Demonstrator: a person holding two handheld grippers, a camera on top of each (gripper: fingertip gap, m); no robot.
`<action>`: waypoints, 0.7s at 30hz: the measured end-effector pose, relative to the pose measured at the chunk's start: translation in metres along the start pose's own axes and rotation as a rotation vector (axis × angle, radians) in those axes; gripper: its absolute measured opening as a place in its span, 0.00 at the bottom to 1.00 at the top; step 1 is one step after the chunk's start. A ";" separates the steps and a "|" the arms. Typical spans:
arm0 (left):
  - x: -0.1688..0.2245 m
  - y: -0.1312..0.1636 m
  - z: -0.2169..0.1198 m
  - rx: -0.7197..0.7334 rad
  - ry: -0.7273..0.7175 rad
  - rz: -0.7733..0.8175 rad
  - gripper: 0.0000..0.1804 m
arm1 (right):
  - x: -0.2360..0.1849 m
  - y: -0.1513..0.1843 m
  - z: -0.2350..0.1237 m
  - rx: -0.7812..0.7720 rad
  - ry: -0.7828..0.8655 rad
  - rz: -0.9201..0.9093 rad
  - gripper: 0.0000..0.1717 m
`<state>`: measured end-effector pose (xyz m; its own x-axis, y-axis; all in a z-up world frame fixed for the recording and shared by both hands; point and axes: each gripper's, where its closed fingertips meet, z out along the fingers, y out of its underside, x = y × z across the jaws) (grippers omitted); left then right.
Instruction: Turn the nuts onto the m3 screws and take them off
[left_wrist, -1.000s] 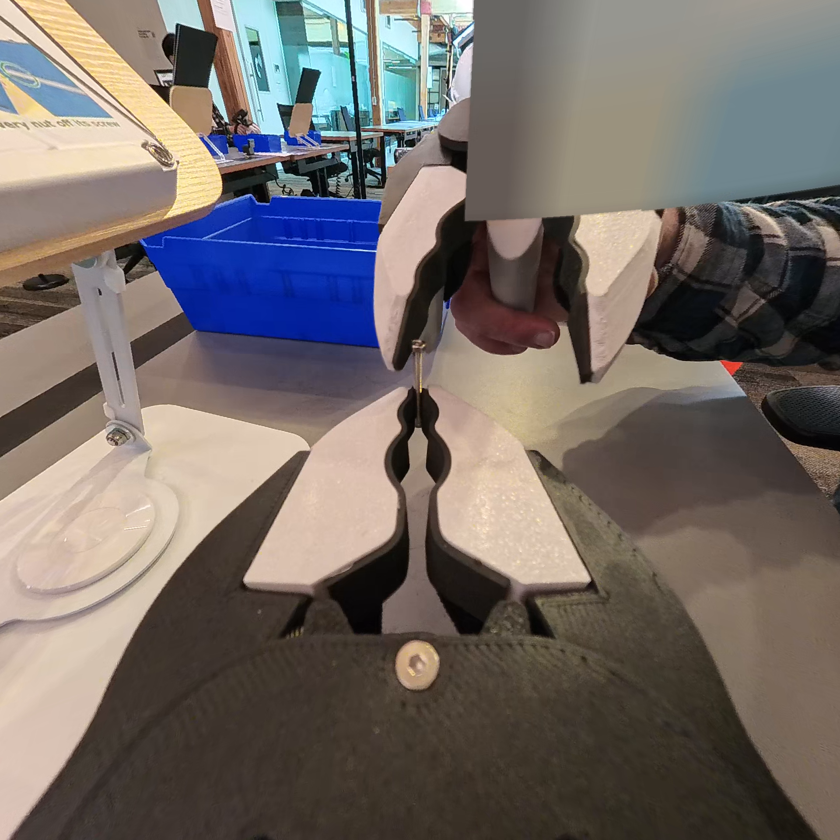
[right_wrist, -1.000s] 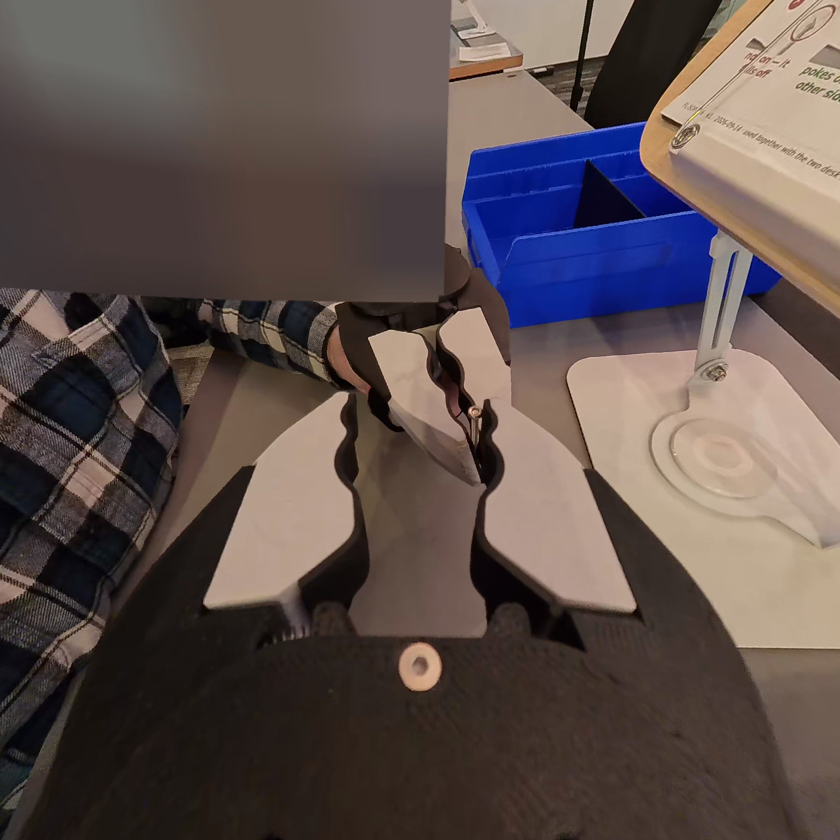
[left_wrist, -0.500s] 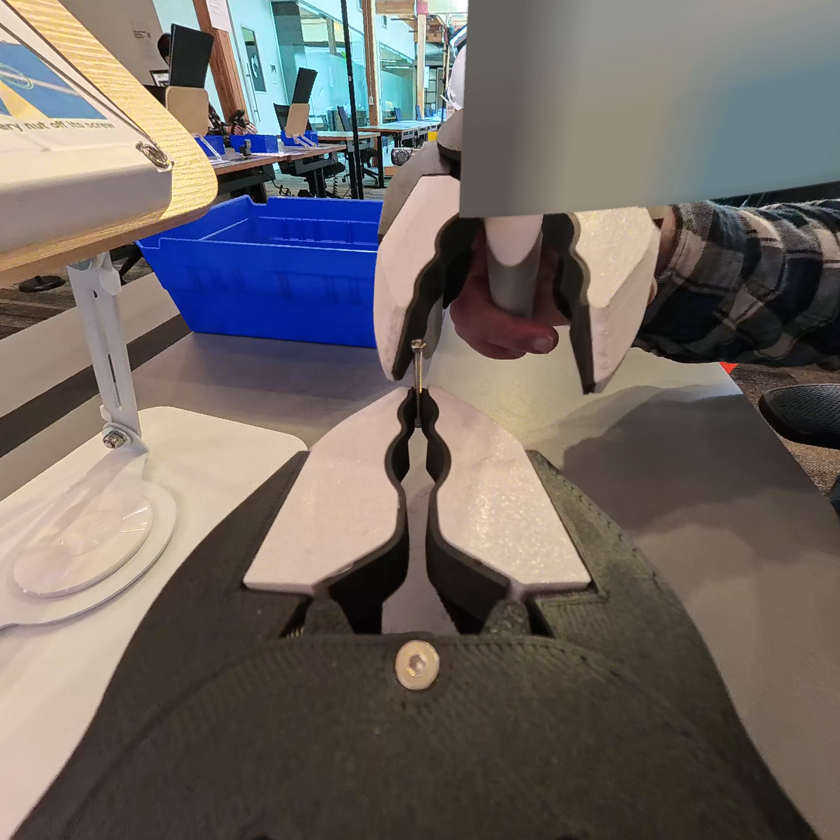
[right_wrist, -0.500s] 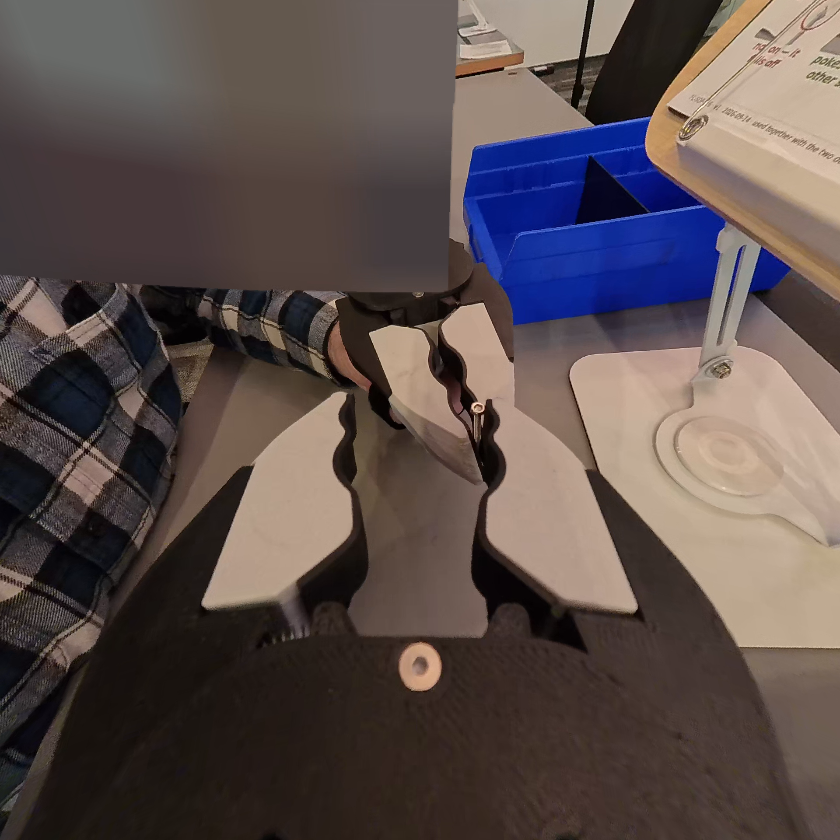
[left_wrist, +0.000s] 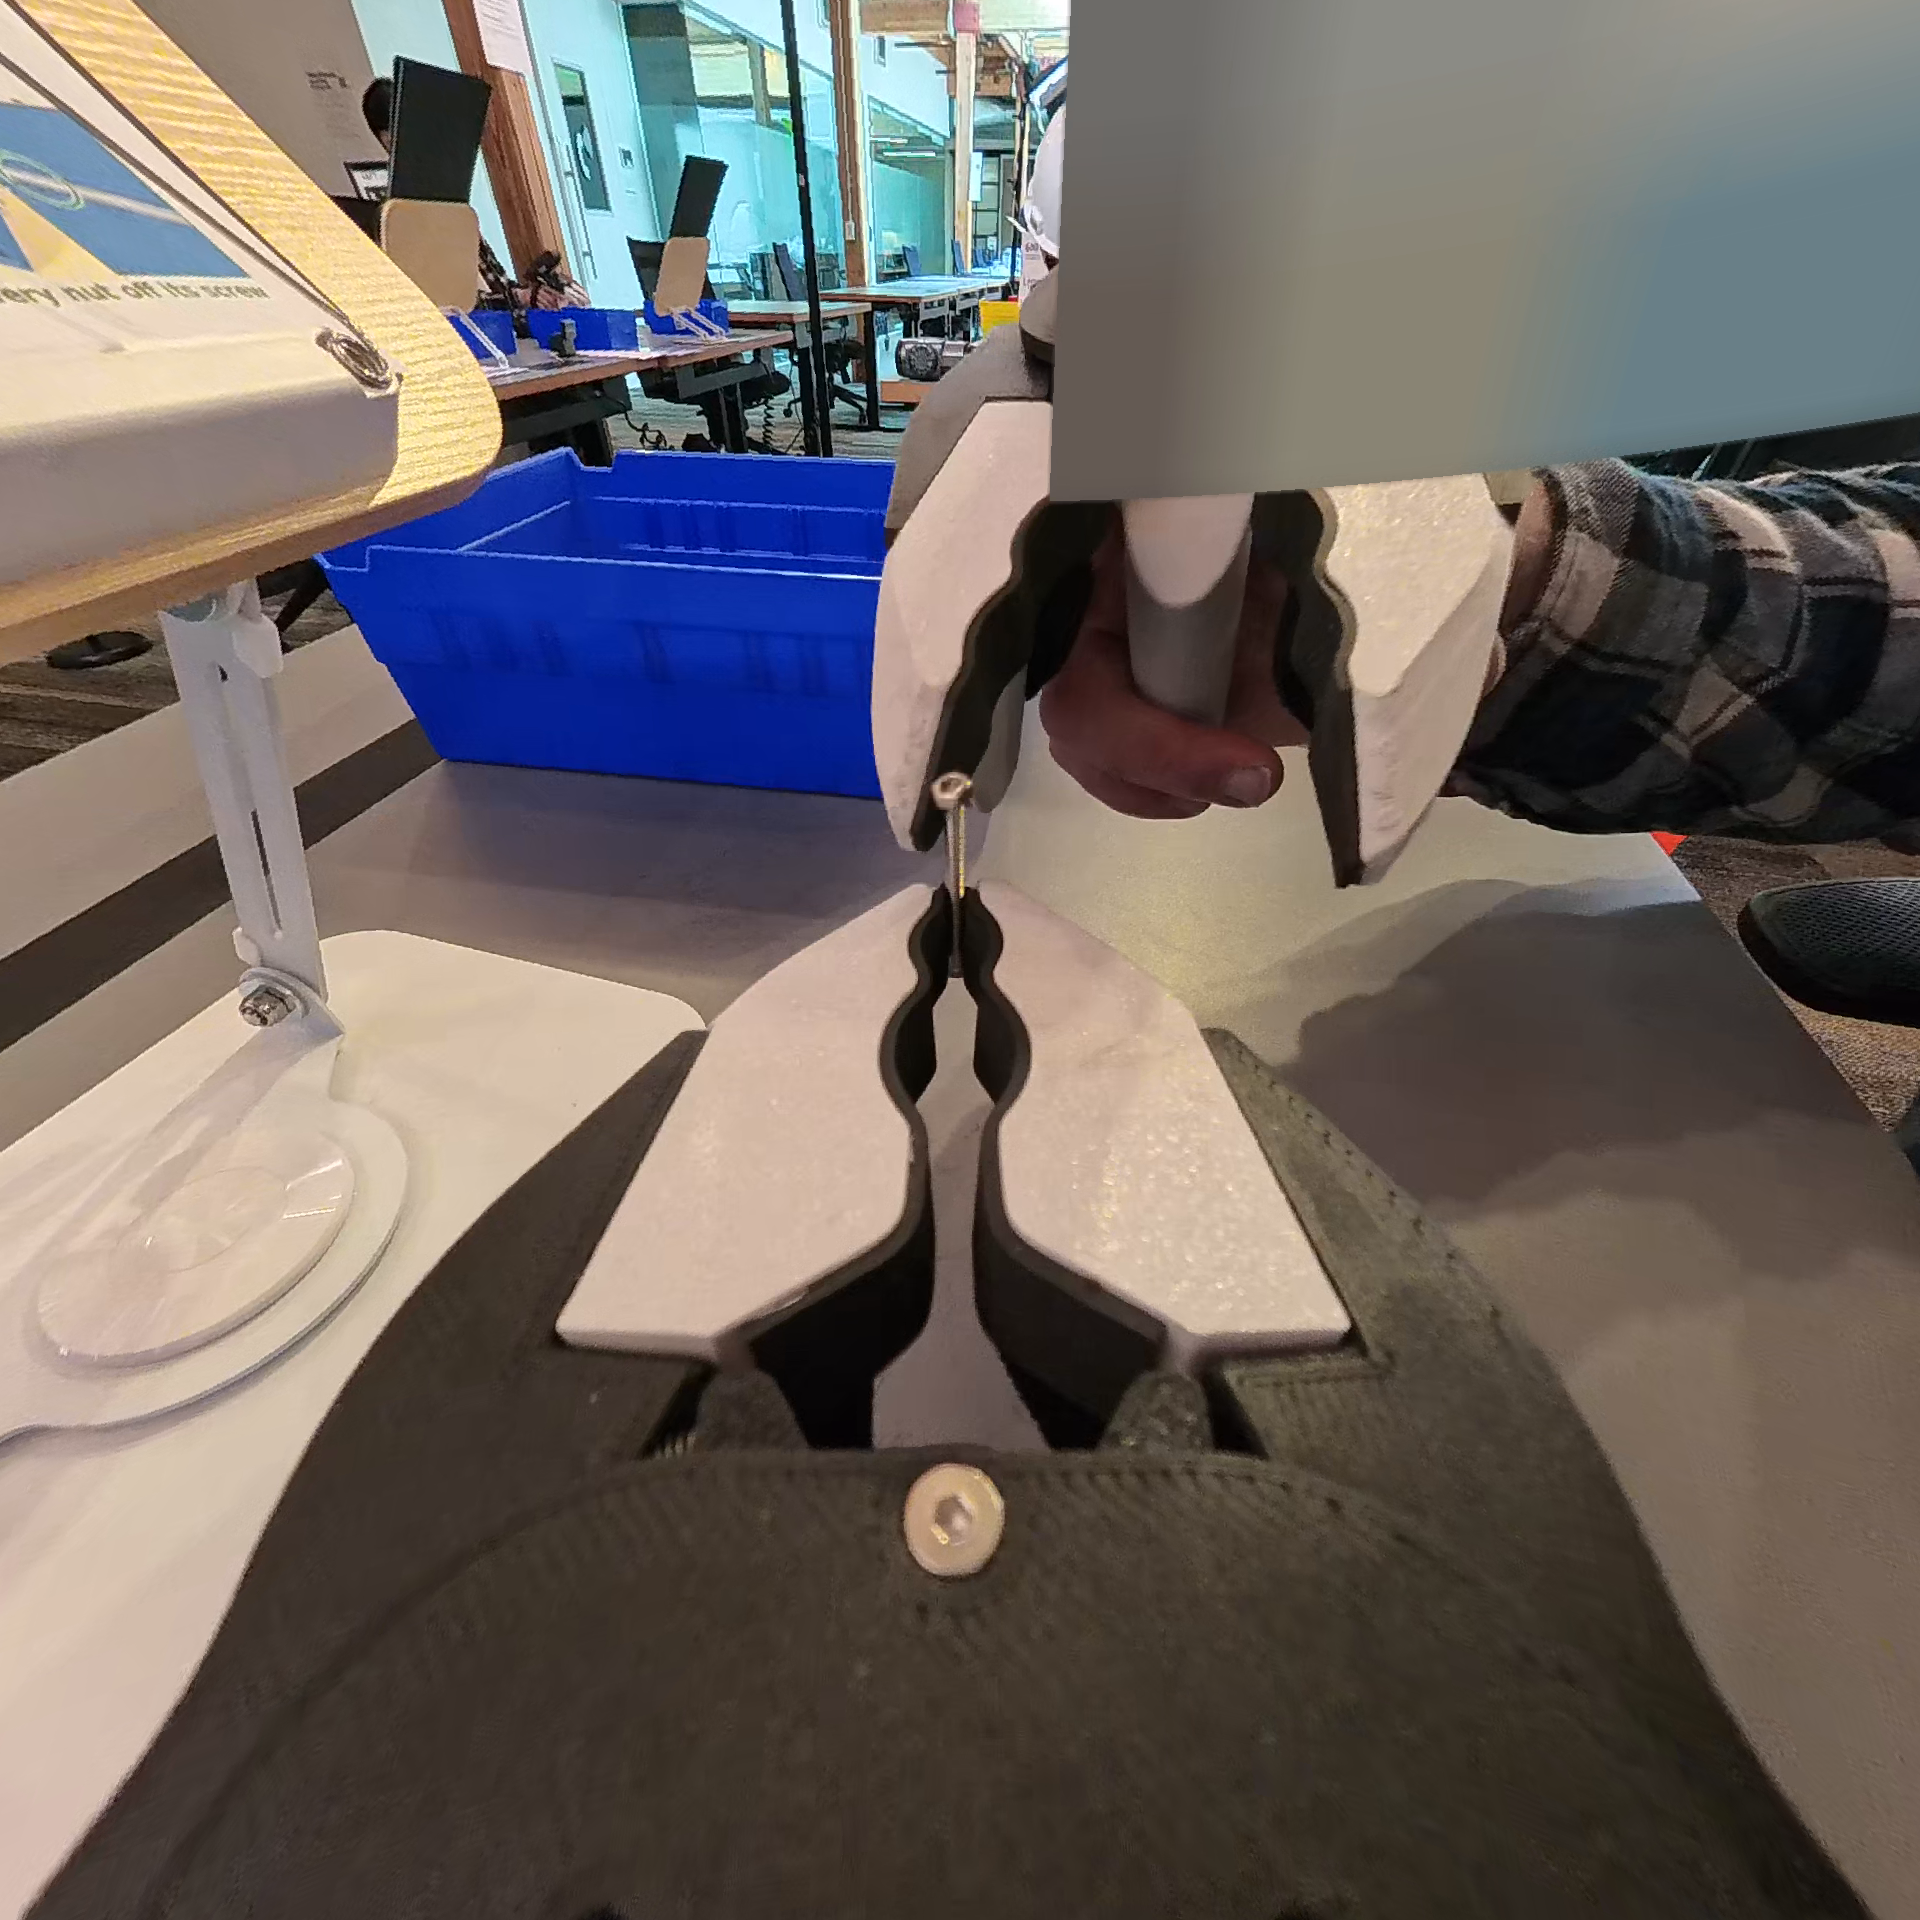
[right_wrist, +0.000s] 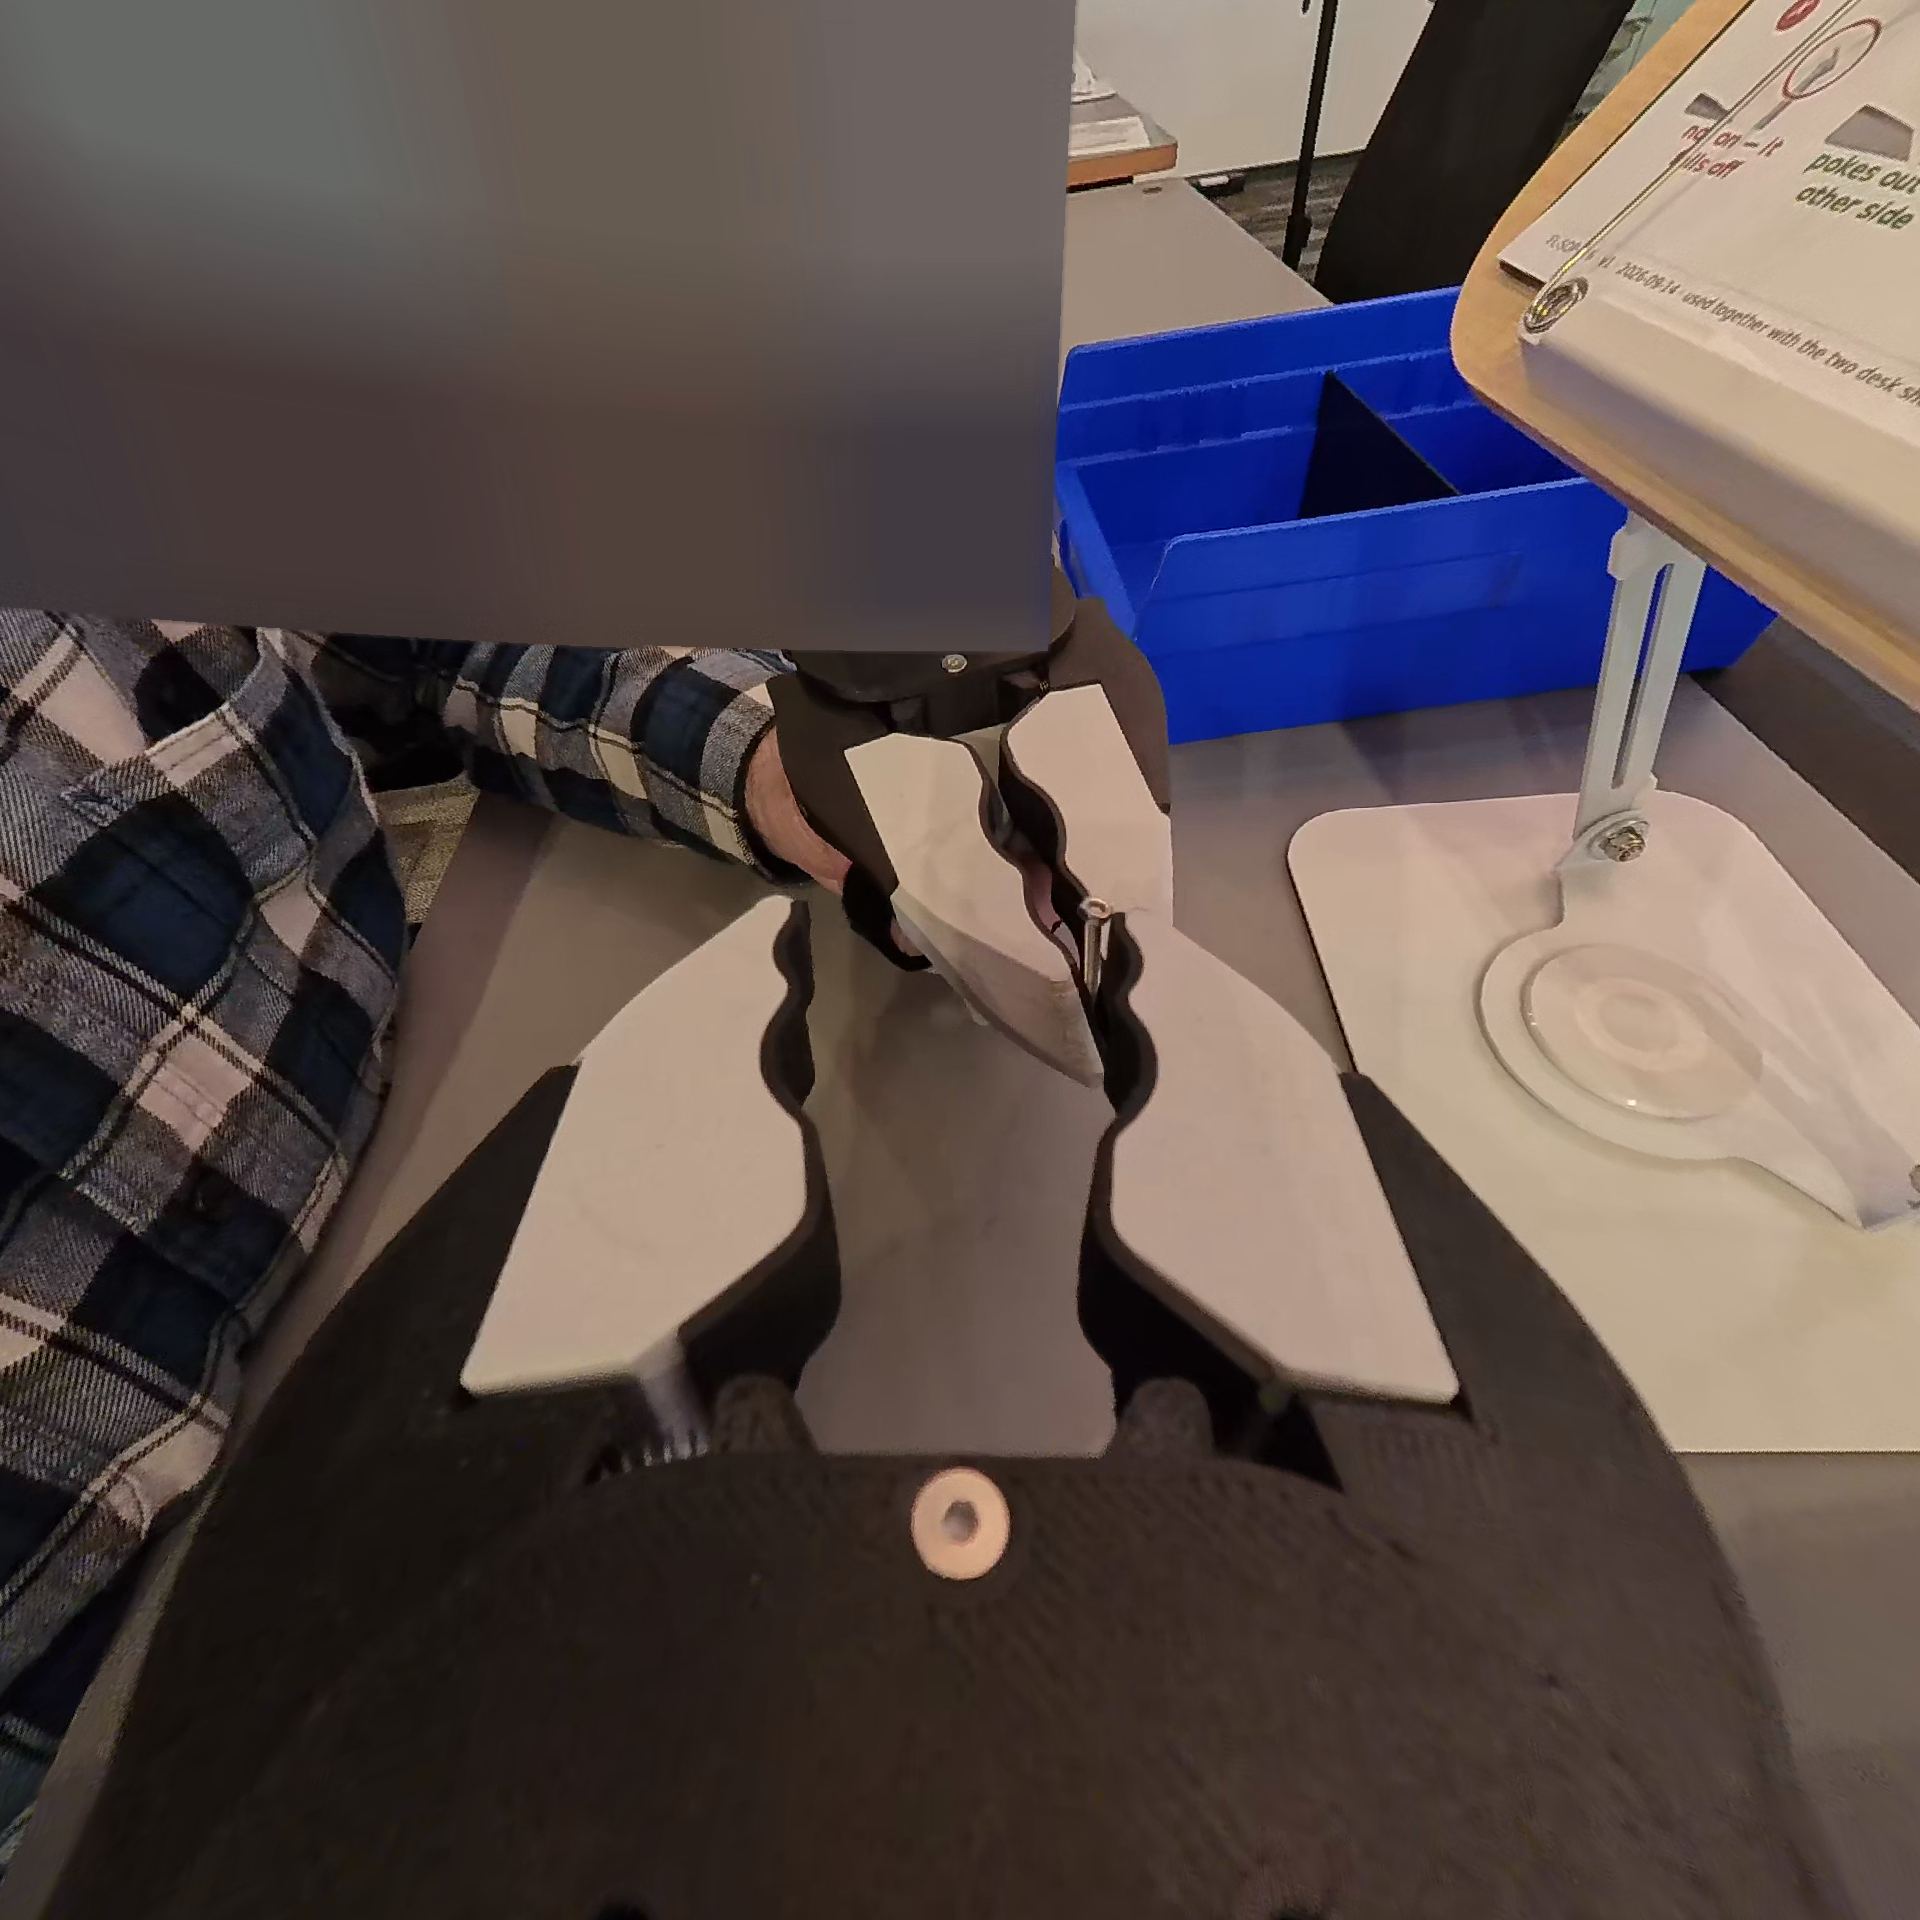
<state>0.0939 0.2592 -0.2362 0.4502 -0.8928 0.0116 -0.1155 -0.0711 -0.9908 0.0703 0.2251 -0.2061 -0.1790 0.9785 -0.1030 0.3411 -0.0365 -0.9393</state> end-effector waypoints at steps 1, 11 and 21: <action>0.000 0.000 0.000 0.001 0.001 -0.001 0.01 | 0.000 0.000 0.000 0.001 0.001 -0.001 0.32; 0.002 0.000 0.001 0.000 0.006 0.004 0.01 | 0.002 -0.003 -0.002 0.028 0.020 -0.007 0.33; 0.002 -0.001 0.001 0.002 0.006 0.003 0.01 | -0.007 -0.011 -0.006 0.074 0.005 -0.065 0.31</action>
<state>0.0954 0.2577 -0.2357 0.4441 -0.8959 0.0095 -0.1147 -0.0674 -0.9911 0.0730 0.2202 -0.1931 -0.1942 0.9802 -0.0391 0.2597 0.0129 -0.9656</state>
